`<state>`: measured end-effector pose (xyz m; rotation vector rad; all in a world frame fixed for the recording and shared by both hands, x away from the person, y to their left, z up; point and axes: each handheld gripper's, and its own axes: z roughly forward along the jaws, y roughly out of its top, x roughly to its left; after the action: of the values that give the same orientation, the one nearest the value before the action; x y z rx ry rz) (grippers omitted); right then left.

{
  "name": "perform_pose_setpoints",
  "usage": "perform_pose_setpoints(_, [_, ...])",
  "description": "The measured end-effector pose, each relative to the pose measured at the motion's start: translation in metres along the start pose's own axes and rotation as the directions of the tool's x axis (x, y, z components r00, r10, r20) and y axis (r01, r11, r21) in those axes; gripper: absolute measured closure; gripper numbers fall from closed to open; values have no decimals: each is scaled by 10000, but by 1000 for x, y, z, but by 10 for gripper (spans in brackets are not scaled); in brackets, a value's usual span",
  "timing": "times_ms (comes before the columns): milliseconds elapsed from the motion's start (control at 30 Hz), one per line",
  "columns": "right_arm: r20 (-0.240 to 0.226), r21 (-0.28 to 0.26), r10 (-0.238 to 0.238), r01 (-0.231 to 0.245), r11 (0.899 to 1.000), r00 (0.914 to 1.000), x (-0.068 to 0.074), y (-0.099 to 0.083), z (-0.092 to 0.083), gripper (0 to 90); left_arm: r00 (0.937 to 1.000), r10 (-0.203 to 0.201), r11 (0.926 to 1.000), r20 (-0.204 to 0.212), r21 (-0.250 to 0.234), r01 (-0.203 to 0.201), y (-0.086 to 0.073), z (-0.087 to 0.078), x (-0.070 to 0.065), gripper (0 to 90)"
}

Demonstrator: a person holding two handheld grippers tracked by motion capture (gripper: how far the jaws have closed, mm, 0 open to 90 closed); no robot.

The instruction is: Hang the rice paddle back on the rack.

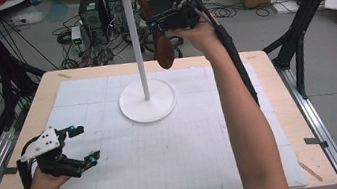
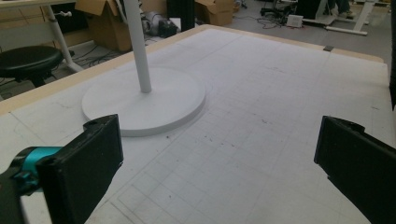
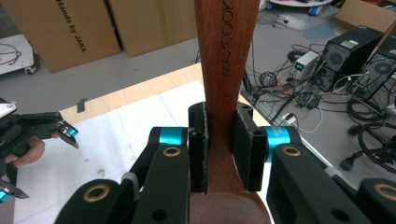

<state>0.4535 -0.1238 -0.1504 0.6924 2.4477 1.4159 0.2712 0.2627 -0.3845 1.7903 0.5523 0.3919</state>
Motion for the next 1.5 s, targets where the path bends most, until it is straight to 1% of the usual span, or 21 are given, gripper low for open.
perform_pose_setpoints(33, [16, -7, 39, -39, 10000, 10000, 0, 0, 0, 738, 10000, -7, 10000, 2, -4, 7, 0, 0, 0, 18])
perform_pose_setpoints(133, [71, -111, 157, -156, 9998, 9999, 0, -1, 0, 609, 10000, -28, 10000, -15, 5, 28, 0, -1, 0, 18])
perform_pose_setpoints(200, [-35, -133, 361, -361, 9993, 9993, -1, -2, -1, 553, 10000, -28, 10000, -7, -3, 28, 0, -1, 0, 18])
perform_pose_setpoints(233, [-90, -188, 369, -371, 9991, 9993, -1, -3, -2, 531, 10000, -6, 10000, 30, 0, 6, 0, -1, 0, 18])
perform_pose_setpoints(300, [-303, -312, 504, -513, 9982, 9983, 0, -5, -3, 458, 10000, 17, 10000, 36, 2, -17, 0, -1, 0, 18])
perform_pose_setpoints(367, [-454, -392, 448, -466, 9981, 9980, 2, -8, -4, 402, 10000, -12, 10000, 39, -12, 12, 0, -1, 0, 18])
perform_pose_setpoints(433, [-399, -448, 188, -206, 9988, 9990, 4, -12, -4, 353, 10000, -40, 10000, 40, -61, 40, 0, -1, 0, 18])
perform_pose_setpoints(533, [-671, -551, -31, -6, 9985, 9977, 7, -20, -5, 273, 10000, -23, 10000, 30, -22, 23, 0, -1, 0, 18])
perform_pose_setpoints(600, [-761, -585, -63, 18, 9983, 9971, 10, -24, -4, 206, 10000, -27, 10000, 50, 2, 27, 0, 0, 0, 18])
perform_pose_setpoints(700, [-921, -860, -139, 60, 9963, 9957, 16, -29, -5, 120, 10000, -66, 10000, 39, -40, 66, 0, 0, -1, 18])
perform_pose_setpoints(767, [-1065, -988, -97, -9, 9951, 9943, 21, -33, -6, 63, 10000, -82, 10000, 35, -50, 82, 0, 0, -1, 18])
perform_pose_setpoints(800, [-1012, -1013, -91, -12, 9949, 9948, 23, -34, -6, 5, 10000, -72, 10000, 46, -38, 72, 0, 0, -1, 18])
perform_pose_setpoints(867, [-916, -966, -139, 50, 9953, 9957, 27, -37, -7, 4, 10000, -80, 10000, 32, -55, 80, 0, 0, -1, 18])
perform_pose_setpoints(933, [-736, -1018, -336, 260, 9945, 9967, 32, -41, -8, 4, 10000, -83, 9999, 40, -58, 83, 0, 0, -1, 18])
perform_pose_setpoints(1067, [-943, -1248, -569, 449, 9912, 9939, 42, -49, -12, 4, 9999, -95, 9999, 38, -76, 95, 0, 0, -1, 18])
perform_pose_setpoints(1133, [-853, -1202, -682, 577, 9911, 9940, 45, -54, -13, 4, 10000, -89, 9999, 37, -69, 89, 0, 0, -1, 18])
perform_pose_setpoints(1267, [-925, -1293, -698, 575, 9899, 9933, 50, -66, -16, 4, 9998, -169, 9998, 79, -111, 169, 0, 0, 0, 18])
perform_pose_setpoints(1333, [-829, -1253, -750, 642, 9900, 9937, 53, -72, -17, 4, 9997, -221, 9996, 83, -153, 222, 0, 0, 1, 18])
perform_pose_setpoints(1400, [-852, -1368, -744, 623, 9886, 9936, 56, -78, -21, 4, 9997, -228, 9996, 130, -170, 230, 1, 0, 1, 18])
perform_pose_setpoints(1467, [-818, -1459, -784, 659, 9871, 9936, 59, -83, -24, 4, 9996, -266, 9994, 75, -211, 268, 1, -1, 1, 18])
perform_pose_setpoints(1500, [-769, -1481, -812, 692, 9866, 9937, 61, -86, -26, 4, 9994, -331, 9991, 103, -267, 334, 1, -1, 2, 18])
